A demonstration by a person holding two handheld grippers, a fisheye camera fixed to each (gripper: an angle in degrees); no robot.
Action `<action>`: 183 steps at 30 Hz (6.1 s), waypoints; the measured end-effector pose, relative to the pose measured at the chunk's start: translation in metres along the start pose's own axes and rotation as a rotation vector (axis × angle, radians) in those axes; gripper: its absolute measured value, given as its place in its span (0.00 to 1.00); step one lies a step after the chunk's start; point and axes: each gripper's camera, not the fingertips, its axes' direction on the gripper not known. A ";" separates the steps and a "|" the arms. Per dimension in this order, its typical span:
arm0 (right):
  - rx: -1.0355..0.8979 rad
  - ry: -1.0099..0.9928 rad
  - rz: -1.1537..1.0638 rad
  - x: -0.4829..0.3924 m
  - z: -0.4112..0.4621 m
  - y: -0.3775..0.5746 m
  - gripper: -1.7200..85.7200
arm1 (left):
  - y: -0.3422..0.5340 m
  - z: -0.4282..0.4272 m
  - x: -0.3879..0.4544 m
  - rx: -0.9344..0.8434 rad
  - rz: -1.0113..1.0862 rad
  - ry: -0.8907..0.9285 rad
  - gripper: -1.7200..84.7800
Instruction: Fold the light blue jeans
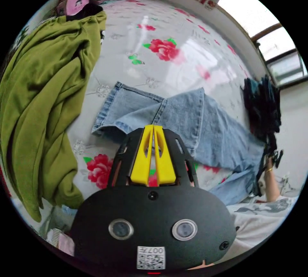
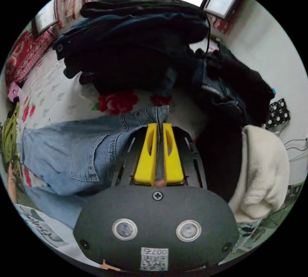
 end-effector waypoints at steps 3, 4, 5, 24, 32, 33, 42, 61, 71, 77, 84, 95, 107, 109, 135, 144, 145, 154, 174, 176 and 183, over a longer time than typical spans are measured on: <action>-0.074 0.046 0.028 0.004 0.009 0.005 0.05 | -0.009 -0.021 -0.004 0.136 -0.088 0.126 0.02; -0.060 0.055 0.032 0.003 0.006 0.007 0.05 | -0.011 -0.032 0.002 0.178 -0.063 0.164 0.06; -0.017 0.045 0.031 -0.002 -0.005 0.013 0.05 | -0.013 -0.041 0.014 0.185 0.006 0.169 0.10; 0.055 -0.348 -0.132 -0.036 -0.133 0.056 0.04 | -0.038 -0.097 -0.023 0.214 -0.097 0.100 0.07; -0.014 -0.415 0.016 0.035 -0.172 0.109 0.08 | 0.060 -0.126 -0.100 0.325 -0.265 0.140 0.08; -0.032 -0.418 0.065 0.053 -0.176 0.123 0.08 | 0.072 -0.122 -0.101 0.297 -0.263 0.142 0.08; -0.084 -0.480 0.684 0.204 -0.202 0.264 0.11 | 0.314 -0.107 -0.158 0.137 -0.642 -0.015 0.07; 0.121 -1.015 0.565 0.255 -0.253 0.256 0.02 | 0.422 -0.104 -0.211 0.346 -0.659 0.651 0.02; 0.563 -0.887 0.125 0.288 -0.425 0.235 0.02 | 0.372 -0.220 -0.141 0.576 -0.146 0.820 0.02; 0.249 -1.029 0.603 0.303 -0.307 0.335 0.02 | 0.417 -0.167 -0.144 0.424 -0.388 0.765 0.01; 0.292 -0.953 0.489 0.283 -0.328 0.312 0.02 | 0.358 -0.203 -0.093 0.455 -0.205 0.701 0.01; 0.343 -0.928 0.397 0.231 -0.301 0.185 0.04 | 0.180 -0.174 -0.007 0.284 -0.271 0.461 0.04; 0.065 -0.590 0.271 0.107 -0.126 0.022 0.14 | -0.013 -0.033 0.091 0.086 -0.124 0.137 0.12; 0.040 -0.546 0.314 0.112 -0.103 0.042 0.14 | 0.000 -0.010 0.098 0.046 -0.095 0.146 0.12; -0.160 -0.497 -0.920 -0.296 0.081 0.106 0.07 | -0.005 0.053 -0.044 0.088 -0.450 0.343 0.13; -0.107 -0.396 -0.941 -0.297 0.126 0.114 0.02 | -0.022 0.085 -0.100 0.045 -0.568 0.402 0.01; -0.096 -0.404 -0.941 -0.294 0.125 0.113 0.02 | -0.018 0.078 -0.105 0.073 -0.547 0.458 0.01; 0.043 -0.410 -1.000 -0.254 0.105 0.128 0.02 | 0.051 0.004 -0.107 0.206 -0.253 0.402 0.02; -0.093 -0.520 -0.763 -0.226 0.227 0.076 0.02 | 0.043 0.048 -0.155 0.130 -0.367 0.478 0.09; -0.116 -0.524 -0.777 -0.226 0.238 0.079 0.03 | 0.053 0.047 -0.157 0.130 -0.358 0.464 0.09; -0.012 -0.515 -0.980 -0.272 0.247 0.068 0.08 | 0.118 0.031 -0.166 0.222 -0.381 0.449 0.09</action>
